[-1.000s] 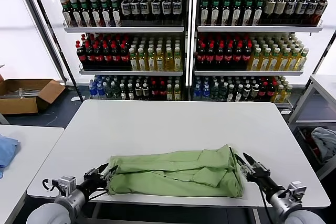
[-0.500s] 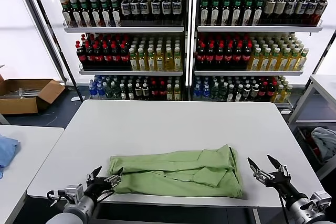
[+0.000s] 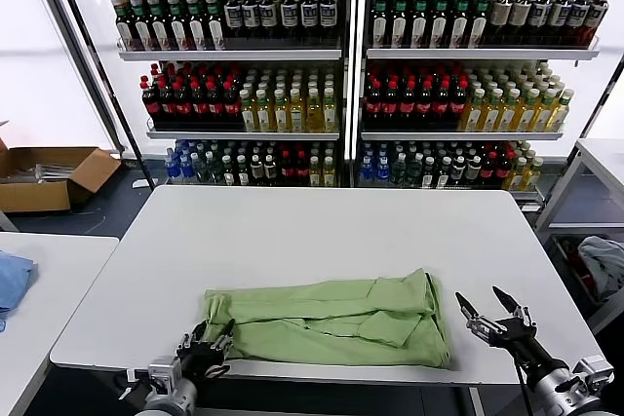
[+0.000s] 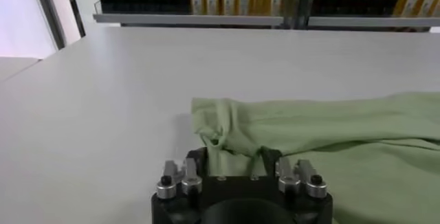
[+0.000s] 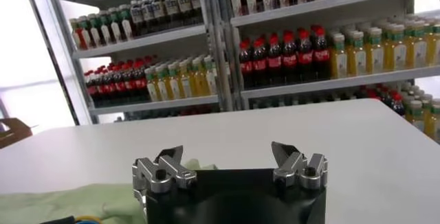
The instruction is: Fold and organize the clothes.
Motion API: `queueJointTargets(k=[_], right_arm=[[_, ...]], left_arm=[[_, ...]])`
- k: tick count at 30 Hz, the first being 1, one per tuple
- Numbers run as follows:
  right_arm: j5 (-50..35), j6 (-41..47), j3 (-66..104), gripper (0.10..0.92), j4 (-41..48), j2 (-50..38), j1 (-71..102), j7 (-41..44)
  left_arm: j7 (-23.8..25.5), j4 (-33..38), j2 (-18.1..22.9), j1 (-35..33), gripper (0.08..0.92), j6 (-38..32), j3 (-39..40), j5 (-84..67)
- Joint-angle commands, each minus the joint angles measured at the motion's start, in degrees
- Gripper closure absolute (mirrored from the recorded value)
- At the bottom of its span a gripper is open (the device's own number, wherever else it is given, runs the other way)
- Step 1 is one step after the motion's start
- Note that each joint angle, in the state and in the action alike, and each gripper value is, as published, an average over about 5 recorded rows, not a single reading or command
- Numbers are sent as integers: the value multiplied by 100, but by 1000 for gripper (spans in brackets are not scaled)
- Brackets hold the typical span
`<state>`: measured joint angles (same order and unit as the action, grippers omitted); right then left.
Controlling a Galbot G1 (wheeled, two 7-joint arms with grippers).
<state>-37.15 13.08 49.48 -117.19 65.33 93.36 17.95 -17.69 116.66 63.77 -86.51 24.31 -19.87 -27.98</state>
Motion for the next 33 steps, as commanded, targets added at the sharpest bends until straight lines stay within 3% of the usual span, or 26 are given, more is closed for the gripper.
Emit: queueJointTargets(k=[1, 9, 15, 21, 26, 29, 33], right_arm=[[-9, -28, -49, 203, 12, 12, 2, 6], [-7, -16, -179, 203, 33, 45, -83, -27], [-17, -5, -233, 203, -75, 60, -107, -48], [-47, -1, -258, 203, -167, 56, -109, -47], [-57, -1, -308, 203, -228, 63, -107, -55], [-75, 4, -280, 203, -299, 76, -56, -79], [-84, 3, -212, 203, -366, 96, 26, -85]], left_arm=[[-54, -136, 69, -34, 493, -119, 235, 391], [152, -51, -76, -41, 727, -388, -192, 635], [806, 31, -721, -165, 885, -380, -1801, 182], [1353, -809, -1795, -15, 907, -316, -3427, -757], [1503, -1295, -2515, 379, 907, -315, -3662, -1054], [1423, -760, -2534, 511, 907, -151, -3462, -1178], [1198, 398, -2149, 602, 907, 62, -2684, -1288]])
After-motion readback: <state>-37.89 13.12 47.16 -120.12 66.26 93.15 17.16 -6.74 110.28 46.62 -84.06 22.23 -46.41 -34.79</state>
